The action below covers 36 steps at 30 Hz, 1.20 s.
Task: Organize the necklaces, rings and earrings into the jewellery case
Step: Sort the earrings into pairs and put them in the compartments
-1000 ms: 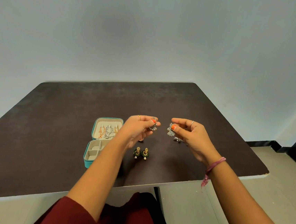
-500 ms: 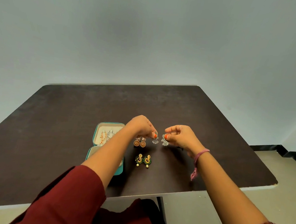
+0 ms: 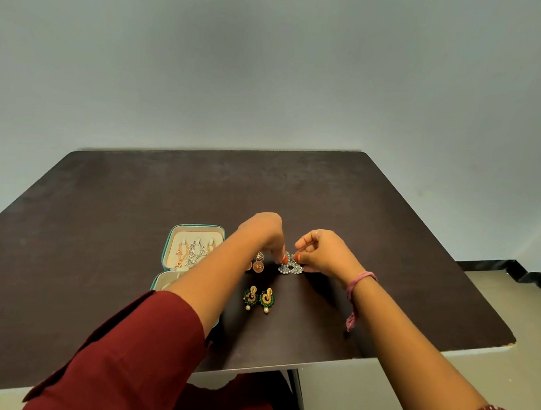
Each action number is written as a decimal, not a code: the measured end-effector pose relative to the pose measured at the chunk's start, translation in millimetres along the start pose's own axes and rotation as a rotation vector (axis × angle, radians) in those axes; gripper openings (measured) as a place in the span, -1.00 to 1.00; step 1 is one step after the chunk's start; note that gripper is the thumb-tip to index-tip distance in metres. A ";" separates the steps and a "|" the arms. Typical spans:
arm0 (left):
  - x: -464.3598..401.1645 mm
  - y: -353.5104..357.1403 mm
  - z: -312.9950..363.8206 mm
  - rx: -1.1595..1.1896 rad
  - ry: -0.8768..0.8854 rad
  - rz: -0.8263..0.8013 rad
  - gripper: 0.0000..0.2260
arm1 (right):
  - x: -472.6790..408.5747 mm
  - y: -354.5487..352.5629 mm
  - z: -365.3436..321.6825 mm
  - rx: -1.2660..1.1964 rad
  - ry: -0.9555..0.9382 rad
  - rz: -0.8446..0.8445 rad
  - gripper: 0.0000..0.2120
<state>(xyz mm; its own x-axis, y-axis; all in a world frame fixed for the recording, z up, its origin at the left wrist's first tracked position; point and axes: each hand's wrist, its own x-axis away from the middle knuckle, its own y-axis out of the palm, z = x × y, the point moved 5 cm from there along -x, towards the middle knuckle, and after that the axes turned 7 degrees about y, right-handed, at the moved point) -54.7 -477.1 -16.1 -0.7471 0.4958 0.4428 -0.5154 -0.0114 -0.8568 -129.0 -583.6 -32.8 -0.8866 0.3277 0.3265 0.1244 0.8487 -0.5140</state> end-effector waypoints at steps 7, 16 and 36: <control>4.6 -9.6 -0.9 0.036 0.039 0.110 -0.70 | -0.8 -4.0 -2.0 0.063 -0.029 0.000 -0.86; 13.0 -30.4 10.9 0.136 0.114 0.258 -0.80 | 10.6 -51.5 8.5 -0.103 -0.105 0.107 -0.84; 37.1 49.6 72.7 0.216 0.394 0.398 -0.67 | 48.1 -80.3 84.5 -0.285 -0.205 0.364 -0.82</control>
<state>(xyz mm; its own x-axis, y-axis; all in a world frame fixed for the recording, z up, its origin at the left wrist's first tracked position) -138.5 -522.4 -23.0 -0.7094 0.7015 -0.0682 -0.3325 -0.4184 -0.8452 -219.2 -671.1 -42.8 -0.8288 0.5594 -0.0111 0.5330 0.7835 -0.3195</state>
